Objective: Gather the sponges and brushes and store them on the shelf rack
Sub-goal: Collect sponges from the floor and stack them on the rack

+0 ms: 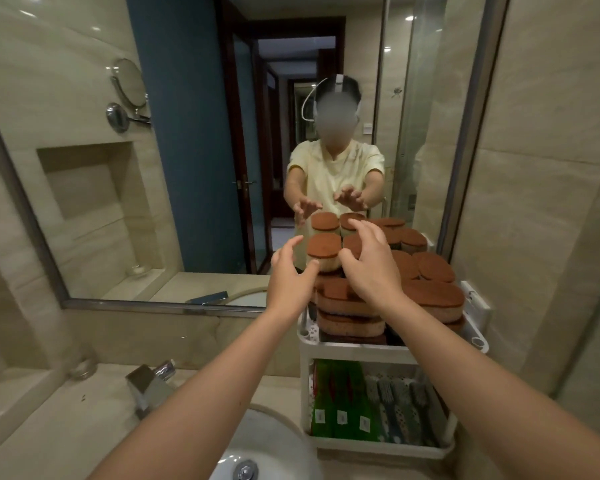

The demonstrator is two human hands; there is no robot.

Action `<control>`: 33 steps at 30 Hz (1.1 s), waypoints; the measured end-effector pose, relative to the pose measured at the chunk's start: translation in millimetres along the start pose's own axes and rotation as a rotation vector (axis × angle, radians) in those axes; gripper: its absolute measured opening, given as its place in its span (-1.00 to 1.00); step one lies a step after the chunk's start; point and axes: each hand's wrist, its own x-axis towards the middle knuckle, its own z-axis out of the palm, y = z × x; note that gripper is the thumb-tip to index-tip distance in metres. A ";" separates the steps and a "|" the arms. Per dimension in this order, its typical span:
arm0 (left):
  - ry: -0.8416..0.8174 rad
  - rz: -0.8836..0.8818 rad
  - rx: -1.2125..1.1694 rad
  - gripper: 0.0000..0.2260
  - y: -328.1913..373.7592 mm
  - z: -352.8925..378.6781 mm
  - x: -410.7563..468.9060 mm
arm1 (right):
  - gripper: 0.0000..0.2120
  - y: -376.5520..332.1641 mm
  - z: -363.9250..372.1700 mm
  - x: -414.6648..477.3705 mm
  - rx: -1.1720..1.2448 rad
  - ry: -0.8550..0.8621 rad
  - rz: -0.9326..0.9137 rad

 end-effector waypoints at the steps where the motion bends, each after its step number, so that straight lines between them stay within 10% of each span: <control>1: 0.047 0.014 -0.056 -0.61 -0.6 -7.1 -6.1 | -0.50 -8.5 3.6 -3.3 0.067 0.002 -0.065; 12: 0.582 -0.061 -0.097 -0.66 -39.1 -132.5 -102.9 | -0.63 -98.5 112.4 -87.2 0.598 -0.382 -0.218; 33: 1.266 -0.528 0.042 -0.63 -107.6 -328.1 -451.4 | -0.64 -203.8 247.7 -399.6 0.686 -1.188 -0.218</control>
